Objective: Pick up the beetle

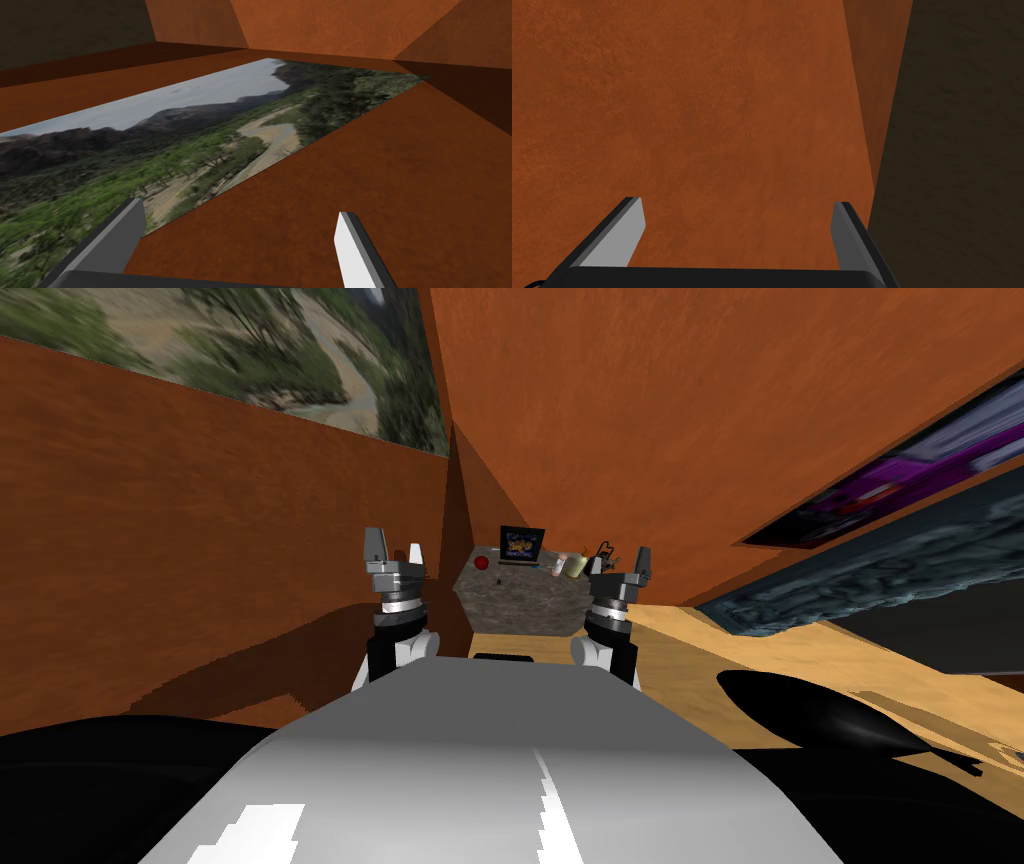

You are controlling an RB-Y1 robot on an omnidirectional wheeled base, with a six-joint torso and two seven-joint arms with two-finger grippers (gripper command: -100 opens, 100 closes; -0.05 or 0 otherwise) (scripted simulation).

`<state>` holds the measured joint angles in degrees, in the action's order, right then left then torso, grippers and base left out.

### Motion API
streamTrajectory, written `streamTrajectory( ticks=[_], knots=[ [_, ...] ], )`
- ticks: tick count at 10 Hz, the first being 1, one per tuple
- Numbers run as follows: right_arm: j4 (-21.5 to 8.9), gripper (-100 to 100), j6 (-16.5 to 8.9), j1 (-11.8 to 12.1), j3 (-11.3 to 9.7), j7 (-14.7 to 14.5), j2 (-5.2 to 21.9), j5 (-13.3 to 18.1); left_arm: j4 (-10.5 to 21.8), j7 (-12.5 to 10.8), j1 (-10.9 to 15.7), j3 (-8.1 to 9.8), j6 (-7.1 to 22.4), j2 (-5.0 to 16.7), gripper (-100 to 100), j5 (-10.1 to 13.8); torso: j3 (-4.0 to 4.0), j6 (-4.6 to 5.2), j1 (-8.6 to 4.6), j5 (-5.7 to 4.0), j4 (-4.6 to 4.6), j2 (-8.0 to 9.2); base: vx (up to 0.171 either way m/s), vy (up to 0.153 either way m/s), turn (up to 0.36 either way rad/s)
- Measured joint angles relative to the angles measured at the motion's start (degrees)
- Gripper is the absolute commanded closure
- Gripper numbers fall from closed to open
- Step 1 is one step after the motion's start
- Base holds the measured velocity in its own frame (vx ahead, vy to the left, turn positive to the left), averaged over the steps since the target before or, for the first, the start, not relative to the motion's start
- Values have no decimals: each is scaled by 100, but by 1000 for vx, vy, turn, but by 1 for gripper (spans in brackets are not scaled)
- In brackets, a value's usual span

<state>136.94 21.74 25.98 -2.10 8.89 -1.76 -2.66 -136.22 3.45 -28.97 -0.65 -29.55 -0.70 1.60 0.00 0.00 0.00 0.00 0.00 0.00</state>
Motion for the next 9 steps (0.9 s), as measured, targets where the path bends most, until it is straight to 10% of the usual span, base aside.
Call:
streamTrajectory(
  ticks=[9],
  knots=[
    [0, 0, 0, 0, 0, 0, 0, 0, 269, -535, 443, -168, 1102, 864, -100, 228, -6, 0, 1, 0, -3, -11, 20, 3, -19]
  ],
)
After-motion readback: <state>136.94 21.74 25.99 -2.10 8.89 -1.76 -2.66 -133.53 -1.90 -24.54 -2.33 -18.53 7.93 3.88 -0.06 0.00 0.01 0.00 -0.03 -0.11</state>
